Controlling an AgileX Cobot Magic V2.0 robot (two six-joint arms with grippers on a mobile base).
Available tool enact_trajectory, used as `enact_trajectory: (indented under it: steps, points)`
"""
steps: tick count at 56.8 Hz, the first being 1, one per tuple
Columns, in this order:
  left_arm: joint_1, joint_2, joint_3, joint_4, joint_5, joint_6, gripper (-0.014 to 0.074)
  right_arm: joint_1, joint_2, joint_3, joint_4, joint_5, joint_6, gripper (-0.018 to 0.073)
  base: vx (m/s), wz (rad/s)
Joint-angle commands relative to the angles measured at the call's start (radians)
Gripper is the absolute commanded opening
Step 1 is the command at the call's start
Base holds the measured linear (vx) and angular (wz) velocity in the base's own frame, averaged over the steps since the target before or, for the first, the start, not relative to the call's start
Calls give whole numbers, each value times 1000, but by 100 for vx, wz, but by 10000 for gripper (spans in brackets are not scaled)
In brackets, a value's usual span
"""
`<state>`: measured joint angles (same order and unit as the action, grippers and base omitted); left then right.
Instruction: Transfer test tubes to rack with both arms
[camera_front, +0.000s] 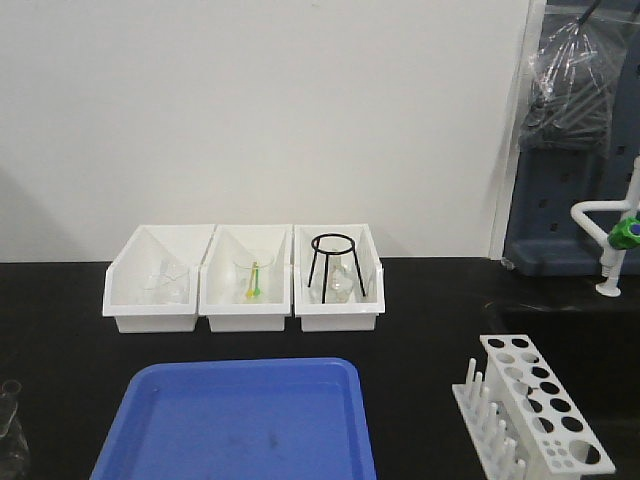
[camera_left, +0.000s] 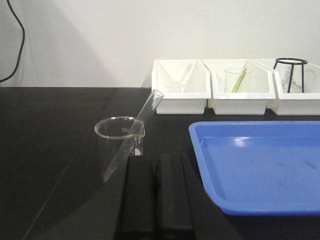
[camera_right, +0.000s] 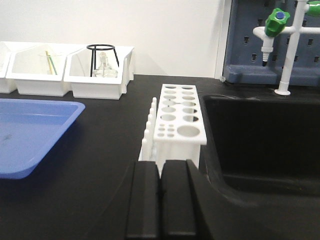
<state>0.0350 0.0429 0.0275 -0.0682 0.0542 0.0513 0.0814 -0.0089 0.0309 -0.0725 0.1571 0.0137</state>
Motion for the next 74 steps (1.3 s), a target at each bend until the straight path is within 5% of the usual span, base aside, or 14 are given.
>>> enact_trajectory:
  steps: [1,74]
  points:
    - [-3,15,-26,-10,-78,-1,-4,-1,-12,13,-4,-83,-2,-9,25,3]
    - [-3,15,-26,-10,-78,-1,-4,-1,-12,13,-4,-80,-2,-9,8,1]
